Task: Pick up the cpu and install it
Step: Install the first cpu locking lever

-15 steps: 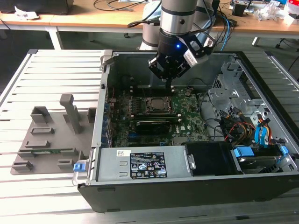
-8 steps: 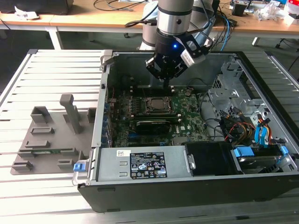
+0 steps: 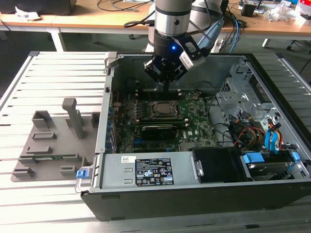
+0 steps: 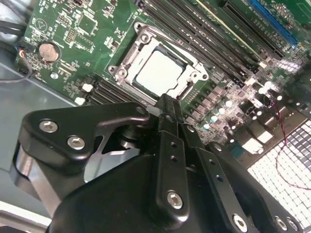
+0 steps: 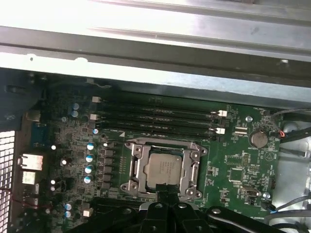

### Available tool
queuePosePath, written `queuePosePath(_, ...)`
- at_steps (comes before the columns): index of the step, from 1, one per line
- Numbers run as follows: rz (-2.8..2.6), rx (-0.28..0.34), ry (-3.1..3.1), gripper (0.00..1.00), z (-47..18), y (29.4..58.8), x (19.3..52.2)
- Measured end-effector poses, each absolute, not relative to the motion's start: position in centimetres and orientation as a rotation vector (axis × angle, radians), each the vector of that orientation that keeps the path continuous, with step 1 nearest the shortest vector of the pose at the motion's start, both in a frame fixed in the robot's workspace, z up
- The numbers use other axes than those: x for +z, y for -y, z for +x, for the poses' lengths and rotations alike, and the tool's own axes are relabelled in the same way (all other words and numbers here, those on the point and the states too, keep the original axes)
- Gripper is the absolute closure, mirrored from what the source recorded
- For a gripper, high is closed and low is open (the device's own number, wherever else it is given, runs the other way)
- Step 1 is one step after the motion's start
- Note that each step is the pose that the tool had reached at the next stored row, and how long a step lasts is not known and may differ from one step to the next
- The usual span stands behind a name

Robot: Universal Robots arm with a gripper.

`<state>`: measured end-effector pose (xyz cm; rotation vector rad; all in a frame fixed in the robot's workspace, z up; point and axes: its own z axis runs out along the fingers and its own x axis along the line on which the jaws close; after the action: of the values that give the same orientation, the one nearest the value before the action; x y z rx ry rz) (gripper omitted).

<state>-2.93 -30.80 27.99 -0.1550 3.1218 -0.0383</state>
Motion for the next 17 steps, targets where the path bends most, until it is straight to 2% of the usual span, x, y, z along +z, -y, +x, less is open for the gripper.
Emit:
queuePosePath(13,-0.155,-0.039,-3.122,0.89,-5.6,30.5,28.0)
queuePosePath(17,-0.155,-0.039,-3.122,0.89,-8.5,29.8,27.6)
